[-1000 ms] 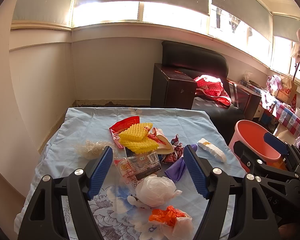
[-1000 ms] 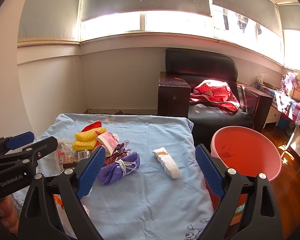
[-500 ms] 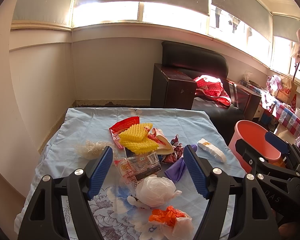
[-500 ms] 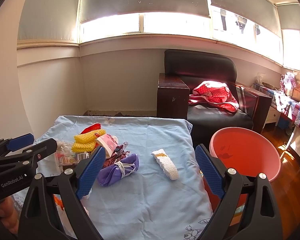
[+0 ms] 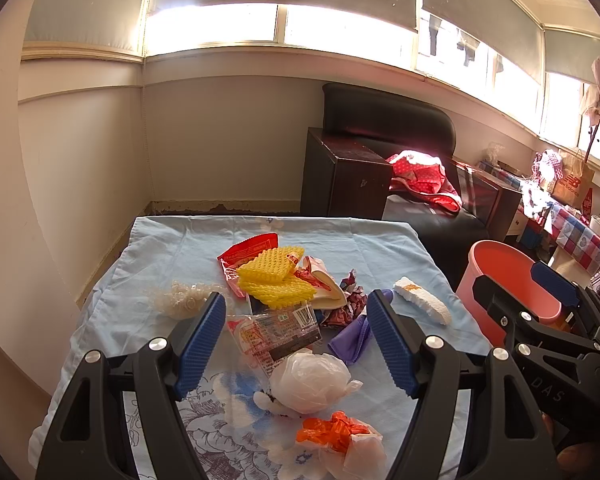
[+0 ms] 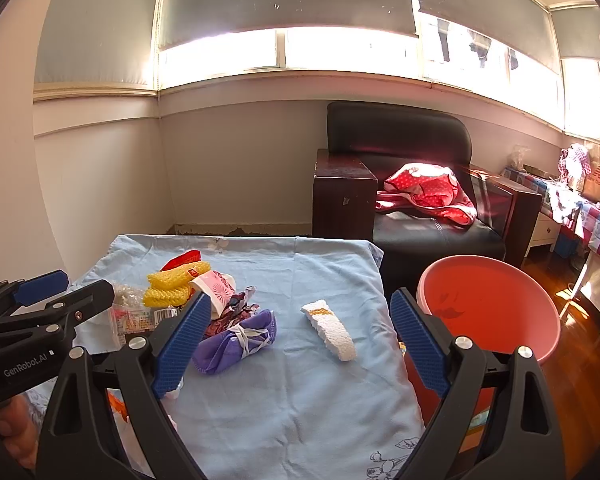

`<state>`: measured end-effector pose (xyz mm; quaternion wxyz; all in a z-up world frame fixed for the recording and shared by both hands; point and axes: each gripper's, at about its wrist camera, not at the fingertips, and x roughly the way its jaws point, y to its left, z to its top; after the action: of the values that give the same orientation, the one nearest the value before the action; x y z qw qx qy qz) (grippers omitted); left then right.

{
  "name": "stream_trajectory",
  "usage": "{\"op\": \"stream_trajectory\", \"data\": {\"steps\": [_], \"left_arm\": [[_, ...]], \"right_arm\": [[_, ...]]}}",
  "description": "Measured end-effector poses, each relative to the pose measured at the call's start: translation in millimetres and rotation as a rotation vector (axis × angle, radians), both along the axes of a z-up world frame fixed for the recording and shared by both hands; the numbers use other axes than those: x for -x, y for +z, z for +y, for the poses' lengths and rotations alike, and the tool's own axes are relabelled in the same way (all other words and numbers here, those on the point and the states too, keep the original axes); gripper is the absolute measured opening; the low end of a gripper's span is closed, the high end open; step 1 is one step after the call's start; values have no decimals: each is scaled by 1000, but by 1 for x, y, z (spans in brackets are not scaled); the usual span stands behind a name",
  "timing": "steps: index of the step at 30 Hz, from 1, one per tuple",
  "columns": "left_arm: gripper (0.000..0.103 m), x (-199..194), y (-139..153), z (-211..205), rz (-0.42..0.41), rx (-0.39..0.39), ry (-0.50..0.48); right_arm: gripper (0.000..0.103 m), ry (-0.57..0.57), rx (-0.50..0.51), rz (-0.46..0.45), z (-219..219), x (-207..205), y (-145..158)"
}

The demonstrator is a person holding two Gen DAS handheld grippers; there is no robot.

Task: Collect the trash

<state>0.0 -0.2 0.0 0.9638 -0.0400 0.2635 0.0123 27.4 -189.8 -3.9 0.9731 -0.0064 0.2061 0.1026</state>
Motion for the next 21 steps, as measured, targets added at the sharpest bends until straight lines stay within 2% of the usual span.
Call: {"op": "stream_trajectory", "data": {"steps": [21], "left_arm": [[72, 0, 0, 0, -1, 1, 0]], "right_arm": [[91, -8, -7, -7, -2, 2, -1]]}}
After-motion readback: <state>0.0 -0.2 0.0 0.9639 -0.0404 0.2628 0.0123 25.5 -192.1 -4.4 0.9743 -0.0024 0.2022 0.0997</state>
